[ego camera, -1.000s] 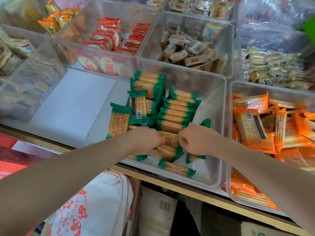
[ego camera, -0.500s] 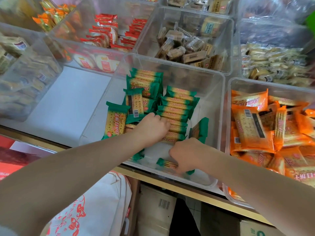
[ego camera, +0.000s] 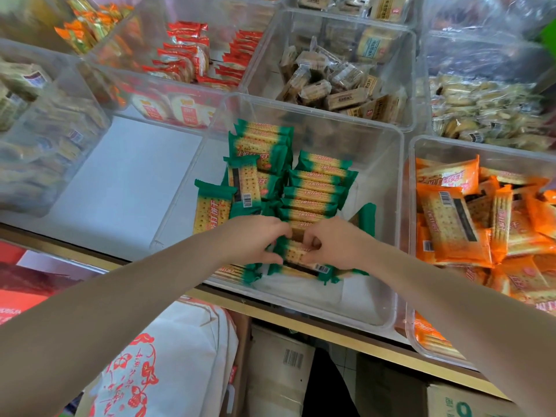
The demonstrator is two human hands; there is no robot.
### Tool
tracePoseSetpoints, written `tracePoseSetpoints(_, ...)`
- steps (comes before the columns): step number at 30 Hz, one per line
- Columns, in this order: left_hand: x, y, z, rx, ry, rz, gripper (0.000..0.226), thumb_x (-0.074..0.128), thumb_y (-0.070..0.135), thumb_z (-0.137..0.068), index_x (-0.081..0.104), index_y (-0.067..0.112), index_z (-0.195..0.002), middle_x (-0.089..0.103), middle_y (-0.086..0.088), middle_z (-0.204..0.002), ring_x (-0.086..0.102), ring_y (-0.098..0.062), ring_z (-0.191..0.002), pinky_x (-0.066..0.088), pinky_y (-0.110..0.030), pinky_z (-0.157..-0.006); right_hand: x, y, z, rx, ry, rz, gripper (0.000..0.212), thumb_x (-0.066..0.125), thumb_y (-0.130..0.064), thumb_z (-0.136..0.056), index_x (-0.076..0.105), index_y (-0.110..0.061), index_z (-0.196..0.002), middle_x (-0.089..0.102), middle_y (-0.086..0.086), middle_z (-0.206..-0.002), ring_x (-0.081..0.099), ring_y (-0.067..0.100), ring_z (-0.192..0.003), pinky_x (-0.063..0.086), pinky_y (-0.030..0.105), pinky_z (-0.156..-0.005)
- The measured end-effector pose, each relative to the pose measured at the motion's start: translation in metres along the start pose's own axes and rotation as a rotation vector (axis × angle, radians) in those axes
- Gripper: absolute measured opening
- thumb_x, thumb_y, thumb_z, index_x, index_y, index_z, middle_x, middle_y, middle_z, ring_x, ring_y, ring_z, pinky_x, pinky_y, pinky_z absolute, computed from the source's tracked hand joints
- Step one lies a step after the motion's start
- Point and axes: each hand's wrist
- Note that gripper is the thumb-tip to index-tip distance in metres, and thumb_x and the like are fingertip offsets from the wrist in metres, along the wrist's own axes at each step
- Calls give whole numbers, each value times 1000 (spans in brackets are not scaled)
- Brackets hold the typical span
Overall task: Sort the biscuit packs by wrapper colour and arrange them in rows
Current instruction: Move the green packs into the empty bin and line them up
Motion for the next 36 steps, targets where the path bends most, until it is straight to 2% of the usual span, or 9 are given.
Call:
tracePoseSetpoints(4, -4, 5, -1, 140, 200, -250, 27, 57, 25, -87, 50, 19, -112, 51, 1, -101, 55, -19, -74, 42, -30, -53, 2, -7, 4, -54, -37, -168, 37, 57, -45, -87, 64, -9, -83, 64, 3, -82, 55, 15, -70, 45, 28, -69)
tracePoseSetpoints(7, -8, 2, 10, 249, 418, -212, 29, 76, 22, -68, 55, 14, -87, 55, -1, -80, 47, -15, -44, 31, -22, -34, -5, 2, 9, 0, 13, -401, 35, 54, -45, -89, 56, -14, -105, 65, 2, -103, 61, 17, -91, 48, 32, -83)
tracePoseSetpoints(10, -9, -1, 21, 226, 494, -153, 37, 83, 20, -59, 57, 13, -83, 59, -1, -81, 47, -12, -43, 31, -20, -31, -17, 9, 14, 69, -181, -673, 55, 59, -46, -86, 41, -24, -133, 60, -4, -122, 59, 15, -107, 45, 37, -99)
tracePoseSetpoints(12, -10, -1, 27, 186, 493, -124, 39, 85, 19, -58, 56, 13, -84, 60, 0, -80, 48, -13, -43, 27, -20, -31, -27, 13, 19, 59, -299, -679, 49, 61, -39, -86, 49, -22, -131, 62, -2, -121, 59, 16, -108, 45, 38, -100)
tracePoseSetpoints(15, -11, 4, 27, 101, 372, -89, 31, 68, 25, -80, 50, 17, -104, 57, 4, -100, 50, -10, -68, 37, -22, -48, -35, 15, 25, 21, -288, -489, 35, 66, -28, -85, 58, -19, -117, 65, -4, -108, 63, 14, -98, 51, 34, -91)
tracePoseSetpoints(19, -4, 1, 4, 128, 153, -251, 40, 49, 25, -93, 40, 19, -131, 50, 5, -123, 46, -14, -110, 39, -27, -89, -18, 4, 30, -38, -97, 139, 17, 62, -24, -87, 51, -22, -100, 61, -3, -99, 57, 13, -85, 51, 26, -75)
tracePoseSetpoints(25, 14, 16, -38, 182, 47, -497, 29, 52, 25, -89, 54, 11, -114, 58, -5, -113, 52, -25, -105, 34, -32, -86, 10, -9, 39, -67, -98, 384, 25, 50, -15, -91, 52, -13, -116, 56, 5, -107, 57, 23, -97, 49, 35, -78)
tracePoseSetpoints(32, 19, 27, -46, 77, -63, -404, 31, 50, 15, -91, 50, 9, -121, 51, -8, -118, 56, -27, -103, 43, -36, -77, 11, -11, 41, -41, -14, 415, 26, 48, -12, -92, 49, -12, -118, 55, 7, -110, 57, 25, -101, 46, 35, -75)
tracePoseSetpoints(36, 6, 18, -34, 47, 75, -346, 29, 54, 16, -89, 49, 8, -116, 50, -7, -112, 56, -25, -98, 45, -35, -66, 13, -15, 41, -15, 23, 414, 26, 49, -8, -92, 50, -11, -118, 57, 8, -110, 57, 25, -99, 46, 34, -72)
Point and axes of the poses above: each hand's wrist, its own z-axis away from the middle knuckle, its own x-axis out of the palm, y = z × x
